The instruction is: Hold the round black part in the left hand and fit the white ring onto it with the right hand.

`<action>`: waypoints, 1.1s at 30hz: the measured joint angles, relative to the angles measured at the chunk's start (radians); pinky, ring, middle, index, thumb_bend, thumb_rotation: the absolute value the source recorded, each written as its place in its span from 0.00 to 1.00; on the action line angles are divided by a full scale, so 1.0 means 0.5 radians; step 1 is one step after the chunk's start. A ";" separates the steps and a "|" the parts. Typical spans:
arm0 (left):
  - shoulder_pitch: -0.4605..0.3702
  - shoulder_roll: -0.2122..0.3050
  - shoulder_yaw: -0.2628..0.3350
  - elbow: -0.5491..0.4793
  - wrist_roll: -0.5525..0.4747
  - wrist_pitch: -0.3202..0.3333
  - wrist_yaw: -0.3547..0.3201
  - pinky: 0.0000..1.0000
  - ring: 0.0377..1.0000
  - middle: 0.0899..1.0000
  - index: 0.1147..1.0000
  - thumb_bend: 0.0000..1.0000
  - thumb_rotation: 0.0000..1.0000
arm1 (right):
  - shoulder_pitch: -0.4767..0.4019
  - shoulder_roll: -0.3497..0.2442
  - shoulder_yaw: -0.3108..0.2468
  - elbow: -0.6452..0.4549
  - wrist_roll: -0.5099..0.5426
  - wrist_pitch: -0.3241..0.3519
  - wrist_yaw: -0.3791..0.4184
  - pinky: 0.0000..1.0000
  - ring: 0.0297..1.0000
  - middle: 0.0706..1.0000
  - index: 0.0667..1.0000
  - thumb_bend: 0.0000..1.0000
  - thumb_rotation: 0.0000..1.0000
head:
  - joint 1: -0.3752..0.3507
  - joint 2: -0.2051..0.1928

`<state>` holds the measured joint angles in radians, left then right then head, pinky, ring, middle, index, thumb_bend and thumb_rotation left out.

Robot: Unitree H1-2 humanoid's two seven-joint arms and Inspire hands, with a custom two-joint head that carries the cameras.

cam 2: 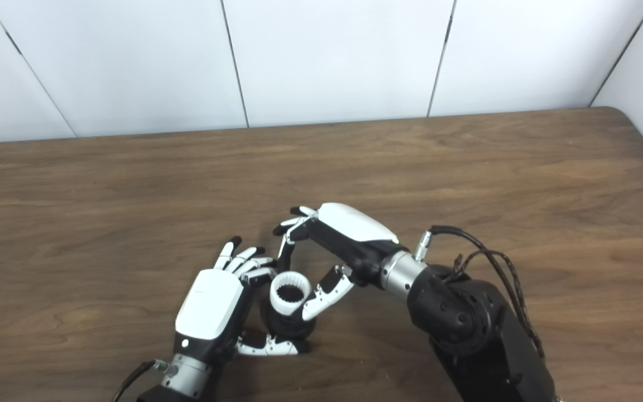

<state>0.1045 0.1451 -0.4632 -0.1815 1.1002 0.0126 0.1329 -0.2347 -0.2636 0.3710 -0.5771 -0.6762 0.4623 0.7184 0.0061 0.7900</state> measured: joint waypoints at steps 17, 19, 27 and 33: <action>0.000 -0.007 -0.017 -0.001 0.000 0.027 0.002 1.00 0.87 0.74 0.42 0.53 0.06 | 0.002 -0.008 0.021 0.041 0.019 0.000 -0.009 1.00 0.99 0.84 0.45 0.52 0.13 | -0.003 0.003; 0.000 -0.007 -0.017 -0.002 0.000 0.028 0.002 1.00 0.87 0.74 0.42 0.53 0.06 | 0.002 -0.008 0.023 0.041 0.024 0.000 -0.009 1.00 0.99 0.84 0.45 0.52 0.13 | -0.006 0.003; 0.000 -0.009 -0.020 -0.002 0.000 0.029 0.003 1.00 0.86 0.74 0.42 0.53 0.06 | 0.002 -0.009 0.031 0.049 0.036 -0.004 -0.013 1.00 0.99 0.84 0.45 0.52 0.13 | -0.003 0.003; 0.000 -0.012 -0.022 -0.003 0.000 0.030 0.002 1.00 0.87 0.74 0.42 0.53 0.06 | 0.009 -0.014 0.034 0.053 0.043 -0.008 -0.015 1.00 0.99 0.84 0.45 0.52 0.13 | -0.003 0.006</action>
<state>0.1045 0.1392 -0.4744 -0.1830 1.1003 0.0275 0.1338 -0.2305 -0.2704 0.3880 -0.5507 -0.6549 0.4584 0.7109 0.0046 0.7931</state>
